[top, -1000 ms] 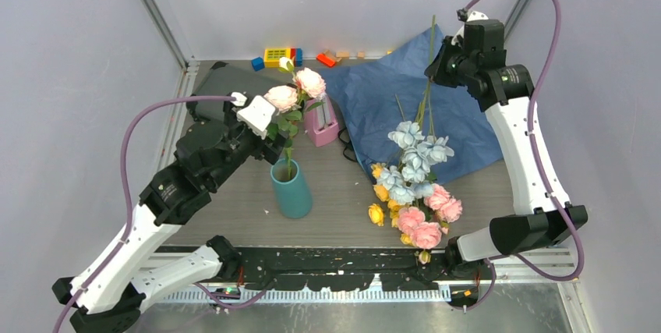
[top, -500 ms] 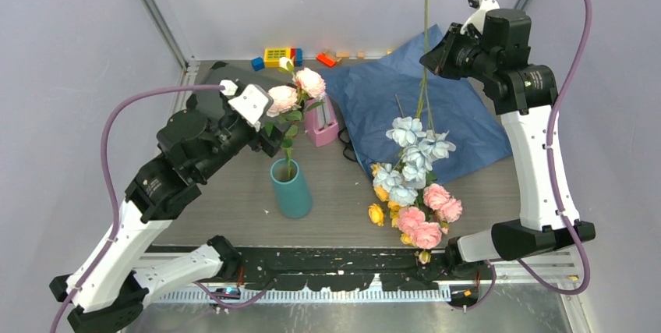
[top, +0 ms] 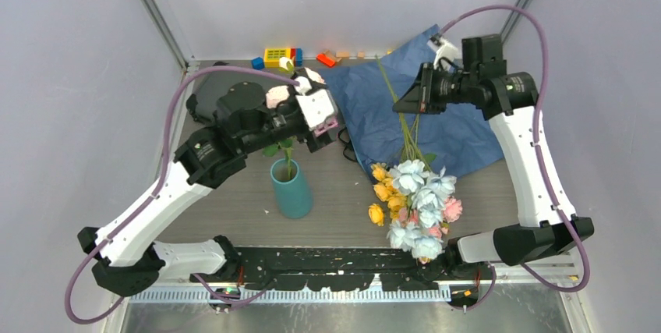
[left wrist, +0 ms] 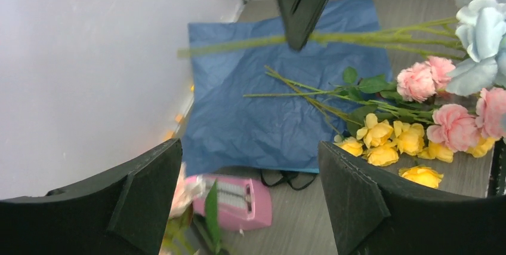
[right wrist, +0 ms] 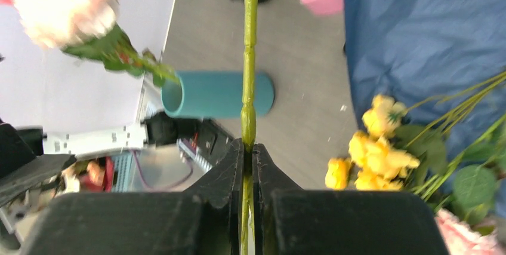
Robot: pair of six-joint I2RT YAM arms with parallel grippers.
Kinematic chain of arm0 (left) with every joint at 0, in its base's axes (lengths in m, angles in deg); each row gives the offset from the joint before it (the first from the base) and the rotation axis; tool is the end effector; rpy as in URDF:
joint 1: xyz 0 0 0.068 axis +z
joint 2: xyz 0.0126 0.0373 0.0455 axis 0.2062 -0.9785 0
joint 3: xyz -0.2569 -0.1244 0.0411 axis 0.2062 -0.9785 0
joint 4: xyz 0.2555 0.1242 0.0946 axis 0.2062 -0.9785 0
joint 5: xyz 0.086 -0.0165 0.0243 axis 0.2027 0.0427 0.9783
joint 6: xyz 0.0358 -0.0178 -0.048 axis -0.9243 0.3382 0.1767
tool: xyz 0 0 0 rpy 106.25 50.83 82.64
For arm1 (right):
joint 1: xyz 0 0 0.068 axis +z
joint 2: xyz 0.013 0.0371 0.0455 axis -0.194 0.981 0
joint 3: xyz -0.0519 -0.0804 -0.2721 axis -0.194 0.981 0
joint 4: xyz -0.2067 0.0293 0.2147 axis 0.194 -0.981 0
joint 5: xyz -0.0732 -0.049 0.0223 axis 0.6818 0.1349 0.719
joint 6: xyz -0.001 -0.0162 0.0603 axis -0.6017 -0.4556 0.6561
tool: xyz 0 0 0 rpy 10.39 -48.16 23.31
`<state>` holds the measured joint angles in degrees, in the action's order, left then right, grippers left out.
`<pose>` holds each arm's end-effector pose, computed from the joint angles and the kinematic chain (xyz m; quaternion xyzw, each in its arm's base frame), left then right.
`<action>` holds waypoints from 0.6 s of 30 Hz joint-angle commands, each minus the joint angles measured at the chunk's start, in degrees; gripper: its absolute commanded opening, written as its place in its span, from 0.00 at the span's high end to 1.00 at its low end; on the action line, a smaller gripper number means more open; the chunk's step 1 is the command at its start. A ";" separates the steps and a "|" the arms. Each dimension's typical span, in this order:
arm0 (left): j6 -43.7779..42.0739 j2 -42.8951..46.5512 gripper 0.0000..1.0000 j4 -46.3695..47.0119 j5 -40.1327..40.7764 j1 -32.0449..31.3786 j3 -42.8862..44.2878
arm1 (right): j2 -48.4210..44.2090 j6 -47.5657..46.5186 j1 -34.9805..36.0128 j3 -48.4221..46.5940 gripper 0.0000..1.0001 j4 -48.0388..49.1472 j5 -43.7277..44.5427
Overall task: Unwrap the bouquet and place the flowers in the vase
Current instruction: Pick up the fake flower from the wrapping paper.
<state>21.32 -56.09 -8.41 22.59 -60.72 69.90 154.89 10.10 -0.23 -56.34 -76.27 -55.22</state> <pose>0.1690 -0.2041 0.5102 0.4781 0.5726 -0.2043 0.6339 0.2832 0.0833 0.4805 -0.0755 0.8650 0.3739 0.3259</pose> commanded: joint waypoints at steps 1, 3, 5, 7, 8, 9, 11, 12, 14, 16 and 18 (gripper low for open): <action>-11.17 -1.56 0.14 6.51 -0.64 -5.50 -0.09 | -2.05 -1.35 2.76 4.75 1.00 -2.84 -7.62; -16.25 -1.80 0.14 9.21 -0.19 -7.16 -3.37 | -2.34 -2.25 3.92 6.47 1.00 -3.37 -8.88; -20.00 -1.83 0.13 12.00 -0.30 -7.67 -7.11 | -2.67 -2.76 4.70 7.92 1.00 -3.70 -10.89; -23.57 -2.05 0.12 13.39 -0.87 -7.76 -10.25 | -2.95 -3.45 5.47 9.19 1.00 -3.95 -13.33; -25.02 -2.25 0.11 14.06 -1.05 -7.90 -11.59 | -3.00 -3.84 6.07 9.79 1.00 -4.61 -14.74; -26.06 -2.38 0.11 14.62 -1.01 -8.00 -12.78 | -2.97 -4.83 6.43 9.92 1.00 -5.09 -15.19; -27.49 -3.01 0.09 15.09 -0.69 -8.28 -14.15 | -2.83 -6.23 7.79 10.08 1.00 -6.75 -16.00; -28.09 -3.39 0.09 15.11 -0.36 -8.43 -14.45 | -2.64 -6.67 8.08 10.06 1.00 -7.75 -16.28; -29.56 -4.18 0.08 15.24 0.81 -8.82 -14.92 | -2.41 -7.43 8.95 10.05 1.00 -8.36 -17.10; -31.38 -4.96 0.08 15.65 2.59 -9.44 -15.36 | -2.25 -7.77 9.95 9.93 1.00 -8.40 -17.96; -33.01 -5.62 0.08 16.35 3.96 -10.29 -16.11 | -1.86 -8.20 11.10 9.66 1.00 -8.51 -18.40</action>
<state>-6.22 -61.47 2.30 23.75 -69.57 54.21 154.47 3.65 9.11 -45.96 -83.27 -69.45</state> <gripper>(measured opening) 0.919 0.101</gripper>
